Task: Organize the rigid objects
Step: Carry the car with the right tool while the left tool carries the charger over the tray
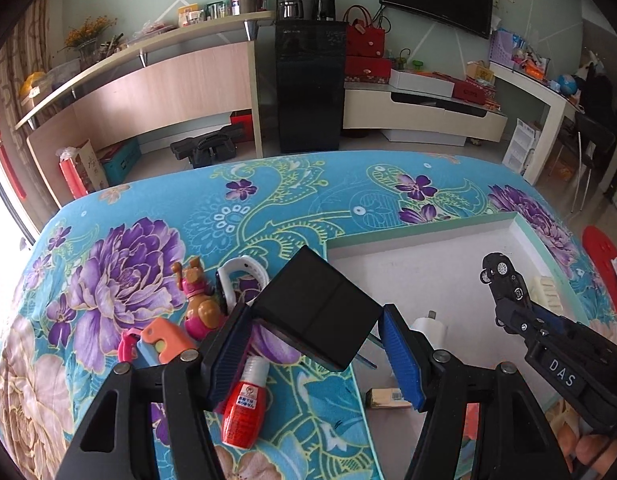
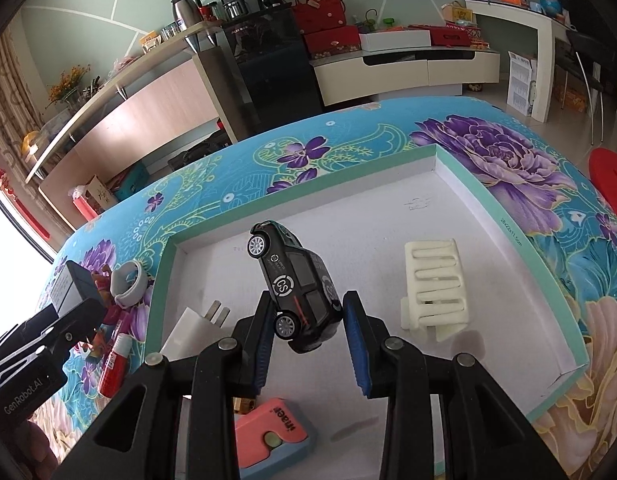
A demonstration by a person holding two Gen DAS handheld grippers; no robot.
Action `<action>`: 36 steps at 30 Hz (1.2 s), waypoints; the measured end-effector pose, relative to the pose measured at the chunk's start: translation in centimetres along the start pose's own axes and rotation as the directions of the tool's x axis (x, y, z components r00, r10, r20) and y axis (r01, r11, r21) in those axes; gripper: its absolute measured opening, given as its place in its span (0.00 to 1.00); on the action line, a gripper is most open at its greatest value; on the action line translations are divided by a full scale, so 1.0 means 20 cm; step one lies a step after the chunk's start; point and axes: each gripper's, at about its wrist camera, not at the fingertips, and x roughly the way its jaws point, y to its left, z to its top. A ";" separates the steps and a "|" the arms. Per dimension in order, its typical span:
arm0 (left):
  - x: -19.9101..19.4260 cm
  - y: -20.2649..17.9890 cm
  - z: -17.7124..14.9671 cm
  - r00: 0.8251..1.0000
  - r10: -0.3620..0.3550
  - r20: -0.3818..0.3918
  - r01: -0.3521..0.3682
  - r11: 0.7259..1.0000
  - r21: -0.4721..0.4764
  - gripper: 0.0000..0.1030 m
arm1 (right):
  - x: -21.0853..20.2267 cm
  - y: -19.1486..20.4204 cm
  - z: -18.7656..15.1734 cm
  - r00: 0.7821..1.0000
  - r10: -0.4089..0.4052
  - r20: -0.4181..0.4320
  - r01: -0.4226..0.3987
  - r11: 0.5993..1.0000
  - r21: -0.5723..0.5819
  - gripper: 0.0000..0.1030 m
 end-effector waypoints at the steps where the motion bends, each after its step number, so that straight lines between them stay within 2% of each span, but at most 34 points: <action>1: 0.02 -0.02 0.01 1.000 -0.003 -0.003 0.003 1.000 0.010 0.66 | 0.01 -0.01 0.00 1.000 -0.005 -0.001 0.005 1.000 0.003 0.34; 14: 0.24 -0.17 0.12 0.999 -0.033 -0.027 0.034 0.998 0.053 0.67 | 0.07 -0.04 0.03 0.999 -0.037 0.000 0.037 0.999 0.012 0.34; 36: 0.39 -0.26 0.07 0.994 -0.020 -0.108 0.029 0.996 0.080 0.67 | 0.09 -0.09 0.04 0.998 -0.069 -0.009 0.069 0.997 0.026 0.34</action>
